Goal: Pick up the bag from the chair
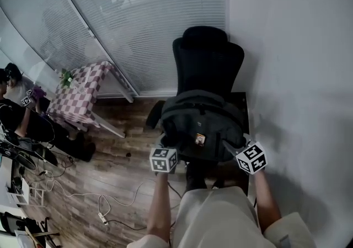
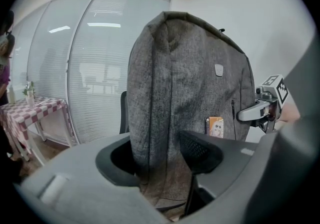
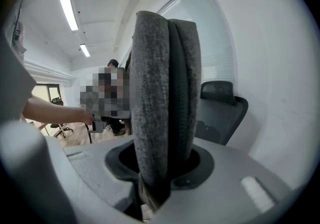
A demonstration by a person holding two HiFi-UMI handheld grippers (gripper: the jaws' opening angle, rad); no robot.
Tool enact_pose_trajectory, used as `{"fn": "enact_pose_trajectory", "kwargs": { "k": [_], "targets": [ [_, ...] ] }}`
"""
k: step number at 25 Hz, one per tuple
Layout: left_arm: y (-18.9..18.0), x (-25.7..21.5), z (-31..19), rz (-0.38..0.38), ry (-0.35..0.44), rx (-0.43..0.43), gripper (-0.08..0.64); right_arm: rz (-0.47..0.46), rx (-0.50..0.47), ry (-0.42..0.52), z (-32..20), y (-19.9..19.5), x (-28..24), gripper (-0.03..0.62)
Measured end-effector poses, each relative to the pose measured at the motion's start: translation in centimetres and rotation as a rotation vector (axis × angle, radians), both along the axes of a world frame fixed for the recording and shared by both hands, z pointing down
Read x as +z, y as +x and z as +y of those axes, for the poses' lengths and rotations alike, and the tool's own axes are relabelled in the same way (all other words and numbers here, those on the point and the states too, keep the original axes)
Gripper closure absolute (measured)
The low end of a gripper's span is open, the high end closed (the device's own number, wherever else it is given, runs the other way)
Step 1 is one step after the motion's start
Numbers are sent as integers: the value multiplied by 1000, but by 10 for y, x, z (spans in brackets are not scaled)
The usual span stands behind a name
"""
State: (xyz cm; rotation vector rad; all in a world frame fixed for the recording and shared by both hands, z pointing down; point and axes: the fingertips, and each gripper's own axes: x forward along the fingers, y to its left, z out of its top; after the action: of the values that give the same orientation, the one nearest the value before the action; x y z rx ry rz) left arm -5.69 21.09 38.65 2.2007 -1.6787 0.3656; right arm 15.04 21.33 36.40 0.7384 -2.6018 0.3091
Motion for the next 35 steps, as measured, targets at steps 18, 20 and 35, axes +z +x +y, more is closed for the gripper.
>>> {"fn": "enact_pose_trajectory", "kwargs": {
  "k": [18,20,35],
  "targets": [
    [5,-1,8,-4,1,17,301,-4,16,5,13,5,-1,468],
    [5,0,7,-2,0,15,301,-1,15,5,10,4,-1,468],
    [2,3,1,-4,0,-5,301,2,-1,7,2,2,2,468]
  ]
}}
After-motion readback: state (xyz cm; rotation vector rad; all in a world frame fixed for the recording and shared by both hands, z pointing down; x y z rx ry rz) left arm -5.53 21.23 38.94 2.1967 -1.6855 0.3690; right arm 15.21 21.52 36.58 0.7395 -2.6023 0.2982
